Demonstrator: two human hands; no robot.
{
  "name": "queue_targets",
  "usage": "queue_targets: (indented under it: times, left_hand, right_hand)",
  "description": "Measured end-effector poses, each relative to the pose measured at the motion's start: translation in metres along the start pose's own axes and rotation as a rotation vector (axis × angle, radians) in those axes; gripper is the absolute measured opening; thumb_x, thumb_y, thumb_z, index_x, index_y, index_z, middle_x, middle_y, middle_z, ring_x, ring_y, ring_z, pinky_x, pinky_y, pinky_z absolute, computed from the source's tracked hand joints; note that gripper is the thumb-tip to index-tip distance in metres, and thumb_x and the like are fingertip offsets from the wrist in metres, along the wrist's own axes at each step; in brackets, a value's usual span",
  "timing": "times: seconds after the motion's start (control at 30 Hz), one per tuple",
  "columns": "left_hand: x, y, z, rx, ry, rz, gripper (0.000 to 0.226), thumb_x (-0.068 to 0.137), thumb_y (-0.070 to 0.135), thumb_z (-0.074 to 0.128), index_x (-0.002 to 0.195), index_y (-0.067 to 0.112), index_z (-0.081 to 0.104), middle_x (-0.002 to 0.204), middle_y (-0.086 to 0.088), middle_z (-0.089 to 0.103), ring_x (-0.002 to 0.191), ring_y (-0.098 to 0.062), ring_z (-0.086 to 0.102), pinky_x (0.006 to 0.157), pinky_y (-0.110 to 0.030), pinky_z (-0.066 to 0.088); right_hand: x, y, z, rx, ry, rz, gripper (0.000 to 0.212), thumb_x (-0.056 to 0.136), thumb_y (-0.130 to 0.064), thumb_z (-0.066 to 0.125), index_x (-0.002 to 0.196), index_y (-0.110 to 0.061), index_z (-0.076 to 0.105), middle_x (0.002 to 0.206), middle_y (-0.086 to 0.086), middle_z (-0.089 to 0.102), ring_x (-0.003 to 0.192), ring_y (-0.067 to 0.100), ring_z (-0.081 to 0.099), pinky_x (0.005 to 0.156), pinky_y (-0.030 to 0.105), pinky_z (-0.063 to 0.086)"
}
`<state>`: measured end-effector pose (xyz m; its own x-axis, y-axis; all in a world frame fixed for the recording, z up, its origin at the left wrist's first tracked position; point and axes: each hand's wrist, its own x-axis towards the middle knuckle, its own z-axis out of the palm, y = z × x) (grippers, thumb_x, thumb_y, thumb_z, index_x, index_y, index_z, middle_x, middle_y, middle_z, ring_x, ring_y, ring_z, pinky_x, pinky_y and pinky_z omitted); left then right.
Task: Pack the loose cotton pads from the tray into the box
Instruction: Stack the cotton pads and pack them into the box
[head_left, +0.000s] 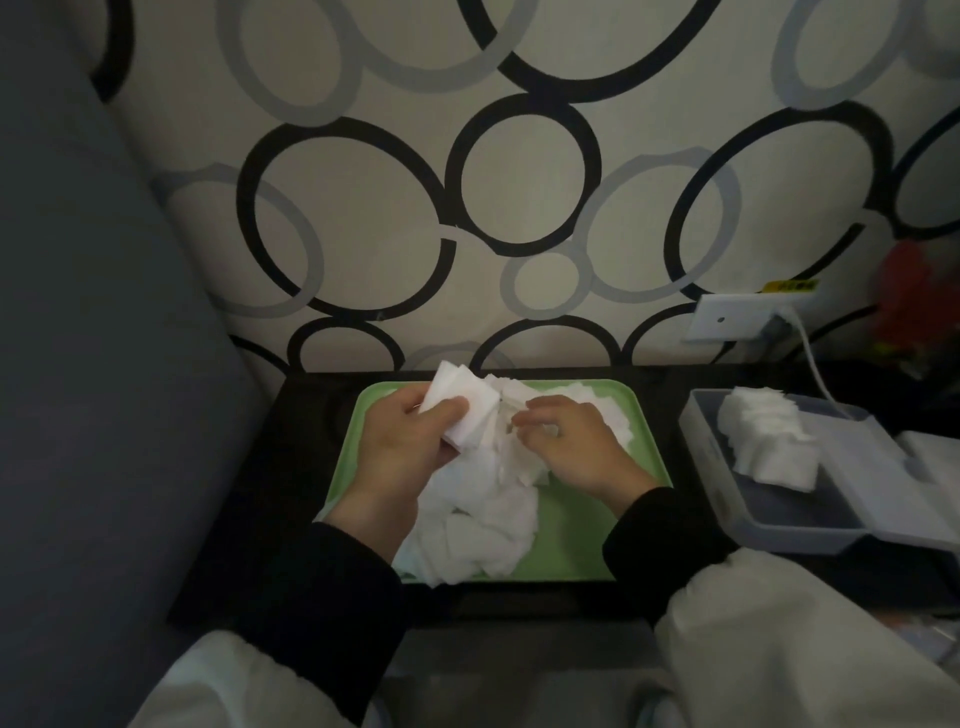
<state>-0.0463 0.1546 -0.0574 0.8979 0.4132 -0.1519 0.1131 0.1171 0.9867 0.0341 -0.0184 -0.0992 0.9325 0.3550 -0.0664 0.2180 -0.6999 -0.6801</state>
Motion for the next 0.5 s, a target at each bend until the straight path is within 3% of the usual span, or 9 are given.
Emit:
queue_targets:
  times: [0.13, 0.27, 0.33, 0.4, 0.5]
  left_hand:
    - [0.003, -0.002, 0.003, 0.032, -0.025, 0.006, 0.021, 0.091, 0.014, 0.068, 0.112, 0.015, 0.069, 0.104, -0.003, 0.071, 0.095, -0.018, 0.069, 0.073, -0.03, 0.061]
    - [0.003, -0.003, 0.005, 0.029, -0.039, 0.005, 0.016, 0.091, 0.012, 0.068, 0.106, 0.017, 0.069, 0.104, -0.003, 0.07, 0.095, -0.02, 0.068, 0.067, -0.028, 0.06]
    - [0.003, -0.003, 0.004, 0.008, -0.046, -0.023, 0.015, 0.091, 0.012, 0.068, 0.104, 0.019, 0.068, 0.105, -0.004, 0.069, 0.096, -0.023, 0.068, 0.065, -0.029, 0.06]
    - [0.001, -0.004, 0.003, 0.001, -0.076, -0.045, 0.015, 0.091, 0.012, 0.068, 0.105, 0.018, 0.067, 0.108, -0.007, 0.068, 0.096, -0.026, 0.069, 0.066, -0.032, 0.06]
    - [-0.003, -0.003, 0.004, 0.013, -0.152, -0.055, 0.021, 0.092, 0.012, 0.067, 0.113, 0.013, 0.066, 0.108, -0.011, 0.069, 0.088, -0.029, 0.074, 0.064, -0.031, 0.06]
  right_hand:
    - [-0.002, -0.005, -0.006, 0.171, 0.123, -0.011, 0.031, 0.095, -0.026, 0.058, 0.123, -0.019, 0.068, 0.13, -0.005, 0.063, 0.121, 0.016, 0.055, 0.107, 0.039, 0.043]
    - [-0.008, -0.007, -0.019, 0.439, 0.298, 0.048, 0.021, 0.087, -0.012, 0.069, 0.105, -0.019, 0.076, 0.106, -0.007, 0.072, 0.097, 0.007, 0.065, 0.095, 0.034, 0.054]
    - [-0.011, -0.007, -0.028, 0.613, 0.354, 0.106, 0.02, 0.081, -0.007, 0.075, 0.097, -0.02, 0.075, 0.098, -0.005, 0.07, 0.094, 0.013, 0.067, 0.087, 0.036, 0.058]
    - [-0.018, -0.012, -0.038, 0.862, 0.307, 0.134, 0.022, 0.081, 0.0, 0.075, 0.098, -0.014, 0.072, 0.1, 0.003, 0.067, 0.095, 0.025, 0.068, 0.076, 0.039, 0.061]
    - [-0.032, -0.02, -0.052, 1.039, 0.136, 0.079, 0.03, 0.086, 0.003, 0.067, 0.111, -0.014, 0.067, 0.106, 0.004, 0.066, 0.091, 0.024, 0.068, 0.063, 0.032, 0.057]
